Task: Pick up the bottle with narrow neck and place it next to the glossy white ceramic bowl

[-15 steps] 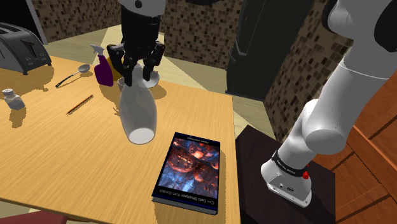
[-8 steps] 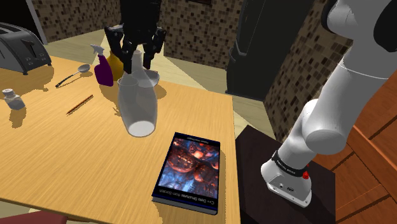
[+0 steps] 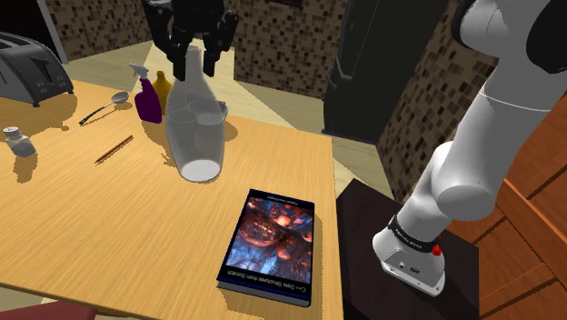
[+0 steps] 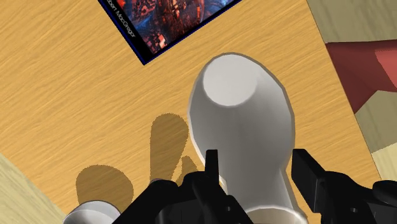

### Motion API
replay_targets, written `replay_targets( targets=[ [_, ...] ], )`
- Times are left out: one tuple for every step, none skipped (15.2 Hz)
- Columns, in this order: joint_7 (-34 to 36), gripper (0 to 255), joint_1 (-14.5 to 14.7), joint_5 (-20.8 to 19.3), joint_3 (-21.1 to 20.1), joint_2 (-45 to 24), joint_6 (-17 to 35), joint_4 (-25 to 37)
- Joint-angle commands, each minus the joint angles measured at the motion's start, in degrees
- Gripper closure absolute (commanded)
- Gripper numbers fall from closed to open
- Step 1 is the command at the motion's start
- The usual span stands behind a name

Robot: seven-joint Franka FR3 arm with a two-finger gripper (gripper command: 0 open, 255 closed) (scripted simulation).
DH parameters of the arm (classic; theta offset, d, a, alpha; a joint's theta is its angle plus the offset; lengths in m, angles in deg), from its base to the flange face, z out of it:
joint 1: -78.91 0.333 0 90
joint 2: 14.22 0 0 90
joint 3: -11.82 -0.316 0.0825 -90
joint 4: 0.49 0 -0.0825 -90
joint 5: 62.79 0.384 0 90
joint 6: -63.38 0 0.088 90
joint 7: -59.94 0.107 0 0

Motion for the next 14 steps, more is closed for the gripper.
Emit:
replay_targets(
  targets=[
    [0.2, 255, 0.3, -0.6, -0.2, -1.0, -2.1, 2.9],
    [0.3, 255, 0.5, -0.8, -0.2, -1.4, -3.0, 4.1],
    [0.3, 255, 0.7, -1.1, -0.3, -1.8, -3.9, 5.4],
    [0.4, 255, 0.9, -1.4, -0.4, -2.2, -4.9, 6.7],
    [0.5, 255, 1.1, -1.7, -0.5, -2.7, -5.9, 8.0],
    [0.6, 255, 1.3, -2.0, -0.6, -3.2, -6.8, 9.4],
    [0.7, 255, 1.6, -2.3, -0.7, -3.7, -7.9, 10.9],
    [0.8, 255, 1.9, -2.7, -0.7, -4.3, -8.9, 12.4],
    [0.9, 255, 2.2, -3.1, -0.8, -4.9, -9.9, 13.9],
    [1.0, 255, 2.5, -3.5, -0.9, -5.5, -11.0, 15.5],
    [1.1, 255, 2.9, -4.0, -1.0, -6.2, -12.1, 17.2],
    [1.3, 255, 3.4, -4.5, -1.1, -6.9, -13.3, 19.0],
    [1.4, 255, 3.9, -5.1, -1.2, -7.7, -14.5, 20.8],
    [1.5, 255, 4.4, -5.7, -1.3, -8.6, -15.7, 22.8]
  ],
)
